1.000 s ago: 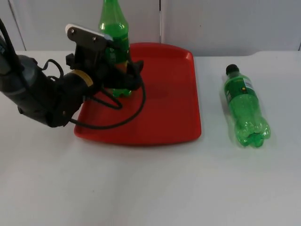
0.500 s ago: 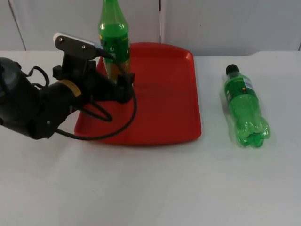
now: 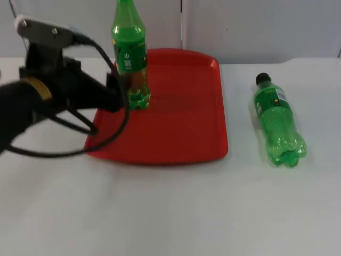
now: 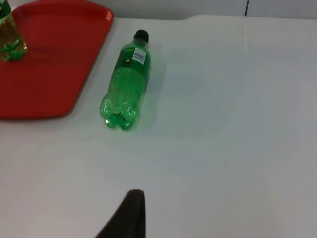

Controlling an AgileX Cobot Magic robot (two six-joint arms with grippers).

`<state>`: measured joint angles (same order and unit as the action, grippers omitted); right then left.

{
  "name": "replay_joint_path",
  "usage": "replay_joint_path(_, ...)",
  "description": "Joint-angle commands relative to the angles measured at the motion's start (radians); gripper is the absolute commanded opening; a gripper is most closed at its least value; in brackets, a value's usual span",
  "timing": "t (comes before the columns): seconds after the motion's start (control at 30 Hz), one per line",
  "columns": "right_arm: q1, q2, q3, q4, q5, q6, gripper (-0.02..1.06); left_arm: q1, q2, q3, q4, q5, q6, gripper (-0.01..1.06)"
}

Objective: Place the bottle upright on the tray.

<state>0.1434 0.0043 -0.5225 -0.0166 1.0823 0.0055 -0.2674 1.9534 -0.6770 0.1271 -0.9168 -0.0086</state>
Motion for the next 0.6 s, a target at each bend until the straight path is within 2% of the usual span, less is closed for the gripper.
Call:
replay_joint_path(0.0, -0.004, -0.004, 0.006, -0.001, -0.004, 0.002, 1.05, 0.002, -0.107, 0.01, -0.012, 0.117, -0.04, 0.88)
replay_joint_path(0.13, -0.004, -0.004, 0.006, -0.001, -0.004, 0.002, 1.05, 0.002, -0.323, 0.002, -0.015, 0.348, -0.042, 0.88)
replay_joint_path(0.17, -0.004, -0.004, 0.006, -0.001, -0.004, 0.002, 1.05, 0.002, -0.323, 0.002, -0.015, 0.348, -0.042, 0.88)
replay_joint_path(0.27, -0.004, -0.004, 0.006, -0.001, -0.004, 0.002, 1.05, 0.002, -0.485, -0.002, -0.044, 0.48, -0.042, 0.88)
replay_joint_path(0.3, -0.004, -0.004, 0.006, -0.001, -0.004, 0.002, 1.05, 0.002, -0.485, -0.002, -0.044, 0.48, -0.042, 0.88)
replay_joint_path(0.43, -0.004, -0.004, 0.006, -0.001, -0.004, 0.002, 1.05, 0.002, -0.65, -0.021, -0.046, 0.641, -0.042, 0.88)
replay_joint_path(0.5, -0.004, -0.004, 0.006, -0.001, -0.004, 0.002, 1.05, 0.002, -0.686, -0.021, -0.046, 0.665, -0.042, 0.88)
replay_joint_path(0.57, -0.004, -0.004, 0.006, -0.001, -0.004, 0.002, 1.05, 0.002, -0.75, -0.021, -0.046, 0.724, -0.042, 0.88)
